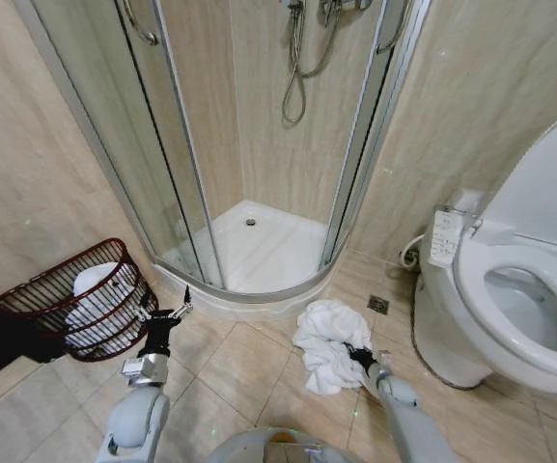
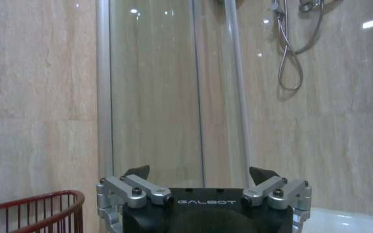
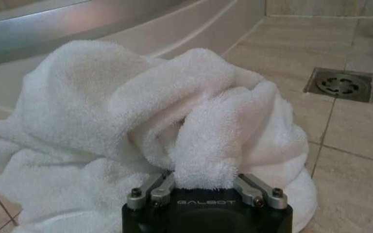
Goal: Discard the used towel into the hamper.
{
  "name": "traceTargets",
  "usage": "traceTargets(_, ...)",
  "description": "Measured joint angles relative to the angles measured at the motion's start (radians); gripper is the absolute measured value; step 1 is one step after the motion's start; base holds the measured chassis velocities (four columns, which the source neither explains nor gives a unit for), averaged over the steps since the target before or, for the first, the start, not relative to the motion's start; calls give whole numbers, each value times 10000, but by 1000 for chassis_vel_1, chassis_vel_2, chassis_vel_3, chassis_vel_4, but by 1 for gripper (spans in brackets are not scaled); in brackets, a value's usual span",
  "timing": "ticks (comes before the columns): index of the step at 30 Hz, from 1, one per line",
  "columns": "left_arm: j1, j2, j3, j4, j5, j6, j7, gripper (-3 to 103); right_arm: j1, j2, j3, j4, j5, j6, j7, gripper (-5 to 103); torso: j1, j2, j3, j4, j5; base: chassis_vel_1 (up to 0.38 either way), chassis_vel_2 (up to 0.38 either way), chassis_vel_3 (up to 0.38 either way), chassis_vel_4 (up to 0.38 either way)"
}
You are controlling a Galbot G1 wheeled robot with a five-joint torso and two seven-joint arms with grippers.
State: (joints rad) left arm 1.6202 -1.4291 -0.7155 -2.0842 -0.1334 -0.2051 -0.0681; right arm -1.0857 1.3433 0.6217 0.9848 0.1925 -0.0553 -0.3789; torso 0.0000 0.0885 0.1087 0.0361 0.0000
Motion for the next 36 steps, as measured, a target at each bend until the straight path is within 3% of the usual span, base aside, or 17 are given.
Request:
traceTargets(7, 32, -6, 6, -92, -105, 14, -11, 100, -41, -22, 6, 23, -8, 66, 6, 20, 0, 0, 0, 1, 1, 0, 0, 0, 0)
traceTargets(12, 59, 31, 29, -211, -326, -114, -13, 100, -178, -52, -71, 192, -171, 610, 384, 20, 0, -1, 1, 0, 5, 0, 0, 0, 0)
traceTargets(15, 68, 77, 30, -241, -369, -185, -12, 100, -466, 67, -137, 900, -948, 1760, 1803, 20, 0, -1, 2, 1, 3, 0, 0, 0, 0)
traceTargets(16, 68, 77, 30, -241, -369, -185, -12, 100, -466, 67, -137, 900, -948, 1760, 1803, 20, 0, -1, 2, 1, 3, 0, 0, 0, 0)
traceTargets(18, 63, 72, 79, -234, -385, -321, -5, 100, -814, 226, -157, 1662, -1996, 2799, 2965, 20, 0, -2, 3, 0, 7, 0, 0, 0, 0)
traceTargets(20, 63, 68, 86, -234, -386, -331, -3, 100, -870, 236, -169, 1799, -2096, 2944, 3094, 20, 1, -1, 2, 0, 6, 0, 0, 0, 0)
traceTargets(23, 72, 25, 111, -222, -388, -374, 7, 100, -1479, 410, -167, 3222, -2511, 3799, 3522, 20, 0, -2, 2, 0, 8, 0, 0, 0, 0)
traceTargets(29, 99, 21, 71, -234, -421, -458, 9, 100, -2383, 507, -33, 5699, -2592, 3708, 3610, 20, 0, -1, 1, -3, 4, 0, 0, 0, 0)
traceTargets(31, 118, 3, 54, -267, -477, -488, 5, 100, -2907, 461, 51, 7348, -2580, 3230, 3601, 20, 0, -2, -1, 0, -4, 0, 0, 0, 0)
traceTargets(34, 143, -14, 51, -281, -518, -494, -4, 100, -3198, 398, 61, 8389, -2413, 2691, 3582, 20, 0, -2, 0, 1, 4, 0, 0, 0, 0)
traceTargets(36, 135, -41, 51, -299, -582, -532, -18, 100, -3583, 297, 129, 10060, -1931, 1732, 3474, 20, 0, -1, -1, 0, -12, 0, 0, 0, 0)
